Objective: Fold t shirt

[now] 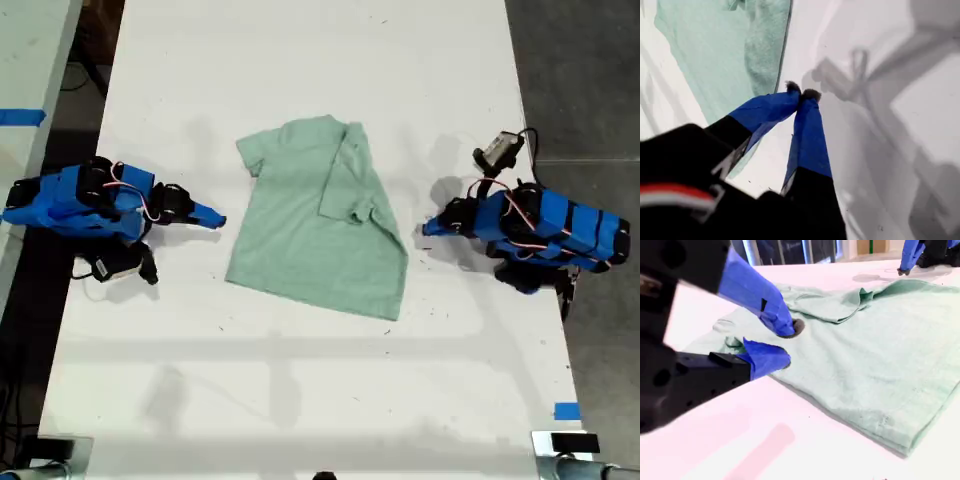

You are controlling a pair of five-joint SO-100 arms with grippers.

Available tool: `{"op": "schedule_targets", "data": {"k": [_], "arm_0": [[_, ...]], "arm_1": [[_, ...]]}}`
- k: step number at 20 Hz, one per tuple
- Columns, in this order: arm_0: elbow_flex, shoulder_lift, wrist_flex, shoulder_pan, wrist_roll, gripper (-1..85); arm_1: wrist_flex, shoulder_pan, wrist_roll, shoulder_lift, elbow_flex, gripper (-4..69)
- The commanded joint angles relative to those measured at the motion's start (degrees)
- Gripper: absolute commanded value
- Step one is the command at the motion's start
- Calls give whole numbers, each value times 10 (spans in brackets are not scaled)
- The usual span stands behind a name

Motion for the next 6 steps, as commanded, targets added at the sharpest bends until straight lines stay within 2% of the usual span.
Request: {"op": "schedule_targets", "data": {"k": [1,6], "arm_0": [[0,4,1,-17,-9,56],[0,4,1,-55,-9,56]], "arm_1": [[-6,-4,-3,8,29,21],[-8,-2,-7,8,29,21]]}}
